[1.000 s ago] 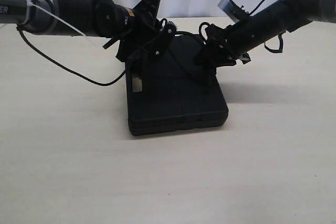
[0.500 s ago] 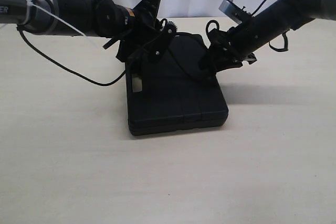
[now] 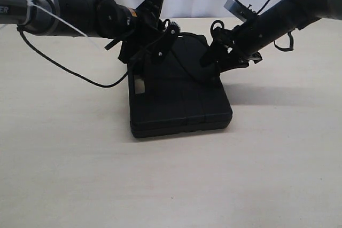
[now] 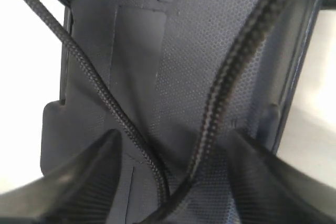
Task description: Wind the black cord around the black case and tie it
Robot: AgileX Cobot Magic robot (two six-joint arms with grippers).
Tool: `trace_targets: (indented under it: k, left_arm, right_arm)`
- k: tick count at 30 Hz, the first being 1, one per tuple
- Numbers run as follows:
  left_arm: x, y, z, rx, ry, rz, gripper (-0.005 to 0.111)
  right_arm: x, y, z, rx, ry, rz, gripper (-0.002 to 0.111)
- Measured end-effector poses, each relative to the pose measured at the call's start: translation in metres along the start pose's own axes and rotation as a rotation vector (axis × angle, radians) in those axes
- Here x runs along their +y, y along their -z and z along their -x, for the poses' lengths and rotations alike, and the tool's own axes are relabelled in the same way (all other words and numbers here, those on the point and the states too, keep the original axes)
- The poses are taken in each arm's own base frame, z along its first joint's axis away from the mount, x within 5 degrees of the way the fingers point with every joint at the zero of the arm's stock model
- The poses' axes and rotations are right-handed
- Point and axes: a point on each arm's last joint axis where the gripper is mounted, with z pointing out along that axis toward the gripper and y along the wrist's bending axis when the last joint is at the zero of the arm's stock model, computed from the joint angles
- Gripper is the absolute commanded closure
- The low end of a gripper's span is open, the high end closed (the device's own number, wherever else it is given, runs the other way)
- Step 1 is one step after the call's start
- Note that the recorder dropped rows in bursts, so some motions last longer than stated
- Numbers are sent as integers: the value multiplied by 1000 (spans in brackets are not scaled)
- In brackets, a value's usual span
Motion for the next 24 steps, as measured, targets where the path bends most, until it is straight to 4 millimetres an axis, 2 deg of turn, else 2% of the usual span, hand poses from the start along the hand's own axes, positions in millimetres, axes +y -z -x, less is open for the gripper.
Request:
trace_targets:
  k: [8, 14, 16, 23, 24]
  left_arm:
    - [0, 0, 0, -1, 0, -2, 107]
    - [0, 0, 0, -1, 0, -2, 107]
    - [0, 0, 0, -1, 0, -2, 107]
    - [0, 0, 0, -1, 0, -2, 107]
    - [0, 0, 0, -1, 0, -2, 107]
  right_arm:
    - [9, 20, 7, -27, -5, -90, 46]
    - [6, 23, 14, -97, -4, -136, 46]
    - [4, 23, 18, -140, -2, -157, 52]
    - [5, 25, 26, -231, -31, -143, 101]
    - [6, 25, 27, -240, -38, -133, 104]
